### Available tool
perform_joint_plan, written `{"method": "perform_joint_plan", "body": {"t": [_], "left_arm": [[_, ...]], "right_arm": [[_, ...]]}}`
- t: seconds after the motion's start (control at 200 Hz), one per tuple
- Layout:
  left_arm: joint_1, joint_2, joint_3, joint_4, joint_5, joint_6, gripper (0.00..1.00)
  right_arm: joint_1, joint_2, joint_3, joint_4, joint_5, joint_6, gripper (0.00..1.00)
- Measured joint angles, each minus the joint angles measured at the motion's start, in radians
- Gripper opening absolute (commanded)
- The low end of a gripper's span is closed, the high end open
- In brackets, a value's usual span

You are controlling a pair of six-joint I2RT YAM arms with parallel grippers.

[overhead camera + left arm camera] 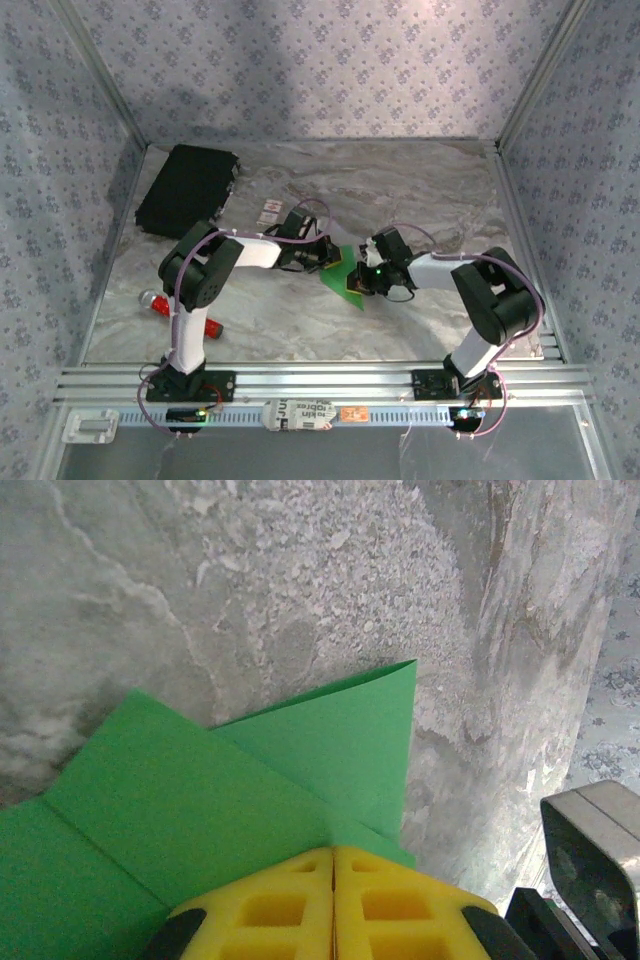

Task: Fold a paper plane with a square sheet of paper (pick it up from the middle)
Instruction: Fourth fold the wing at the center of the table.

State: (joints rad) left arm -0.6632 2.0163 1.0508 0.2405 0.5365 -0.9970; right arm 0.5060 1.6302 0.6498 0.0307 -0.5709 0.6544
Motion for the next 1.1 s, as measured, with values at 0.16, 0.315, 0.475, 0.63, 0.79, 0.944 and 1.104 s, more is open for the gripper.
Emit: {"method": "perform_joint_plan", "body": {"t": [0.16, 0.315, 0.475, 0.63, 0.79, 0.944, 1.104], "left_arm": [[0.000, 0.000, -0.001, 0.002, 0.001, 0.000, 0.08], [0.000, 0.000, -0.001, 0.002, 0.002, 0.000, 0.07], [0.000, 0.000, -0.001, 0.003, 0.002, -0.003, 0.07], [0.000, 0.000, -0.001, 0.003, 0.002, -0.011, 0.07], [0.000, 0.000, -0.001, 0.004, 0.002, -0.012, 0.07], [0.000, 0.000, -0.006, 0.016, 0.002, -0.018, 0.07], [0.000, 0.000, -0.008, 0.020, 0.003, -0.019, 0.07]], "right_arm": [[-0.013, -0.039, -0.044, 0.000, -0.012, 0.000, 0.01], [-0.022, -0.071, -0.079, -0.005, -0.024, -0.016, 0.01], [-0.029, -0.106, -0.110, -0.021, -0.029, -0.032, 0.01], [-0.032, -0.134, -0.112, -0.082, -0.028, -0.044, 0.01], [-0.032, -0.162, -0.095, -0.129, -0.029, -0.042, 0.01], [-0.029, -0.135, 0.004, -0.136, -0.028, -0.042, 0.01], [-0.012, -0.023, 0.101, -0.083, -0.013, -0.011, 0.01]]}}
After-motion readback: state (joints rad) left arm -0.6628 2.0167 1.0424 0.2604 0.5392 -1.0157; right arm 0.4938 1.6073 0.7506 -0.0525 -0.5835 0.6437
